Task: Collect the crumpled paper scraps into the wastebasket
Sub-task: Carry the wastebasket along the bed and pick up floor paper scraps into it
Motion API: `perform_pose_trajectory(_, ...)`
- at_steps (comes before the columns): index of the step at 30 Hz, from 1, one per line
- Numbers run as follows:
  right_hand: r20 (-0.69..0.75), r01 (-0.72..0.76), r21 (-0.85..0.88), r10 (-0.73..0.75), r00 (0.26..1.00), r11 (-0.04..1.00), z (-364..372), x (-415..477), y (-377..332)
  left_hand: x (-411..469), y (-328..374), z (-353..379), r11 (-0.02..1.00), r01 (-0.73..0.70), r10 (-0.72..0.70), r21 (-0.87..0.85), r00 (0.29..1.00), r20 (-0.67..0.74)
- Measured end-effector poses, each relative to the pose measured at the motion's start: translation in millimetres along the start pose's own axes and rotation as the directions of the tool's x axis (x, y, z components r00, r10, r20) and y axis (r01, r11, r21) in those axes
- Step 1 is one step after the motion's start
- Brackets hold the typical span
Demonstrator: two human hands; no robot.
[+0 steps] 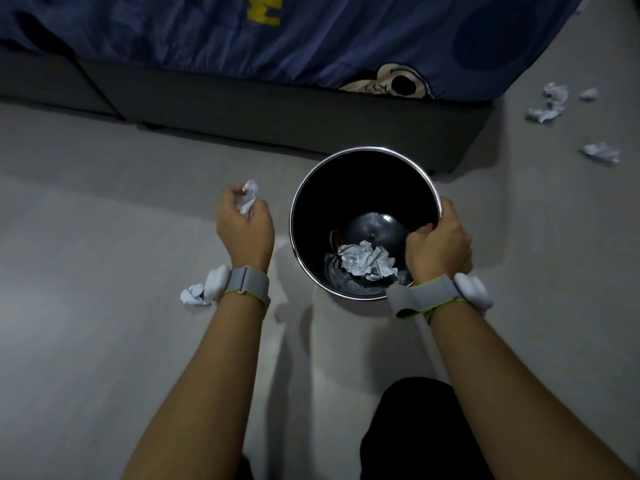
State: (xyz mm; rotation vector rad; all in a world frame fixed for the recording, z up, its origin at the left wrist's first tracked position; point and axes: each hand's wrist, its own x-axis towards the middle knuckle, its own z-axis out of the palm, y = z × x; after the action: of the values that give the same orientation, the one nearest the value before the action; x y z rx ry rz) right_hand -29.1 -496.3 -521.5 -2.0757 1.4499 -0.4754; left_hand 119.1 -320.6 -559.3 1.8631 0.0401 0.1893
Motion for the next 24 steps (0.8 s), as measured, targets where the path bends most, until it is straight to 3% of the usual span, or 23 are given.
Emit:
perform_pose_trajectory(3,0.005,0.003,0.005,-0.003,1.000,1.000,-1.5,-2.3,-0.7,-10.9,39.5,1.6,0.992,-0.119,0.125,-0.042,0.960,0.249)
perform_pose_trajectory(5,0.006,-0.003,0.009,0.003,1.000,1.000,-0.3,-2.9,-0.6,-23.4,50.4,7.3,0.953,-0.300,0.233,0.041,0.812,0.535)
perform_pose_trajectory(6,0.006,-0.005,0.010,0.005,1.000,1.000,0.1,-3.3,-0.6,-30.9,51.7,10.7,0.906,-0.397,0.212,0.144,0.721,0.659)
perform_pose_trajectory(7,0.006,-0.006,0.013,0.006,1.000,1.000,-0.4,-4.1,-0.4,-37.9,50.1,12.5,0.855,-0.445,0.126,0.267,0.677,0.725)
perform_pose_trajectory(9,0.009,-0.005,0.018,0.005,1.000,1.000,-1.0,-4.5,0.5,-47.3,42.6,14.3,0.813,-0.411,0.029,0.413,0.737,0.675)
perform_pose_trajectory(12,0.010,-0.002,0.030,0.002,1.000,1.000,-1.4,-3.1,3.7,-49.6,22.0,16.3,0.929,-0.135,-0.040,0.344,0.888,0.457)
perform_pose_trajectory(15,0.013,0.013,0.047,-0.014,1.000,0.999,-0.4,-2.1,4.2,-49.8,7.3,16.7,0.942,0.170,-0.279,0.288,0.874,0.397)
perform_pose_trajectory(19,0.029,0.021,0.043,-0.022,0.999,0.999,3.7,-2.9,-6.4,-44.4,-2.0,11.3,0.918,0.256,-0.358,0.303,0.864,0.355)
perform_pose_trajectory(24,0.065,0.063,0.064,-0.067,0.996,0.996,22.4,-10.2,-31.8,-20.5,-7.2,-12.8,0.920,0.267,-0.356,0.288,0.876,0.324)
